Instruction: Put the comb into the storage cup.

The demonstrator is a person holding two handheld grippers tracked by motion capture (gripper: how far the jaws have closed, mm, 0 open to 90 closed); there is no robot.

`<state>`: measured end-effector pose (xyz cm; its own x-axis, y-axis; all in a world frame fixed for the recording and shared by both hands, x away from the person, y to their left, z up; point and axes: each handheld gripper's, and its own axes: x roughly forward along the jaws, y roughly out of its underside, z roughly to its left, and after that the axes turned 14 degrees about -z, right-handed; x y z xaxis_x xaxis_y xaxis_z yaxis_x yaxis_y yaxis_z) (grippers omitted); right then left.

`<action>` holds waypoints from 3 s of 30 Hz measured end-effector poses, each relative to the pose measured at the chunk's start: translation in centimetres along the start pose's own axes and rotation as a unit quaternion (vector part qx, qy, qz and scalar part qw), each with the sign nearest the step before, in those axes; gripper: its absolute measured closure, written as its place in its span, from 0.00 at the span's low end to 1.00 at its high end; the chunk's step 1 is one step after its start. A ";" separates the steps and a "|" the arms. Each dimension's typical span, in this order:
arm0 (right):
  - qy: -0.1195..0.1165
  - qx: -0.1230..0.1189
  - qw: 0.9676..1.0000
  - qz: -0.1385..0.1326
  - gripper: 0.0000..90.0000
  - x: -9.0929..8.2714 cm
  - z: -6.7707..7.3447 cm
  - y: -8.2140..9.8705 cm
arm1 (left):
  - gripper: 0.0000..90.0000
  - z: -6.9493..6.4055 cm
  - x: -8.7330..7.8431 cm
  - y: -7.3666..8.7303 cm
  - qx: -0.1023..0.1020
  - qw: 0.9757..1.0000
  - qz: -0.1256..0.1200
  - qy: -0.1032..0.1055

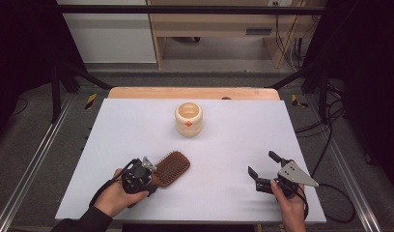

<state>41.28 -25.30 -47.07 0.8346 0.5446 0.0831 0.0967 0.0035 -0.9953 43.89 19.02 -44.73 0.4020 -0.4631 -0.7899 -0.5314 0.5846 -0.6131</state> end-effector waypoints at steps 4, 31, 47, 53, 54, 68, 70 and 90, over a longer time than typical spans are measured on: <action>0.000 0.000 1.000 0.000 0.08 0.0 0.0 0.0 | 0.65 0.0 0.1 0.0 0.005 1.000 0.004 -0.004; -0.003 -0.003 1.000 0.004 0.08 0.1 0.1 0.1 | 0.81 -0.2 0.8 -0.3 0.025 1.000 0.018 -0.006; -0.003 0.000 1.000 0.001 0.08 0.0 0.1 0.0 | 0.81 -0.2 -0.9 0.3 0.052 0.995 -0.069 -0.047; -0.005 0.002 1.000 0.001 0.08 0.1 0.2 0.0 | 0.81 0.2 -1.8 0.5 0.040 0.987 -0.142 -0.069; -0.006 0.006 1.000 -0.001 0.08 0.1 0.3 -0.1 | 0.81 0.3 -1.8 0.6 0.037 0.985 -0.152 -0.072; -0.008 0.059 0.998 -0.006 0.07 2.8 2.5 -1.3 | 0.81 0.6 -0.8 1.5 0.027 0.962 -0.257 -0.093; -0.014 0.061 0.998 0.002 0.06 3.7 3.1 -1.9 | 0.81 0.8 -0.9 1.7 0.025 0.960 -0.262 -0.095; -0.102 0.113 0.987 0.043 0.07 11.5 11.0 -5.0 | 0.81 0.3 -1.7 2.8 0.032 0.942 -0.317 -0.104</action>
<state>44.42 -9.83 -41.69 0.7051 0.7090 0.0092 -0.1119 0.1241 -0.9859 41.91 21.61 -45.04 0.7649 -0.5956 -0.2453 -0.0914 0.2765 -0.9567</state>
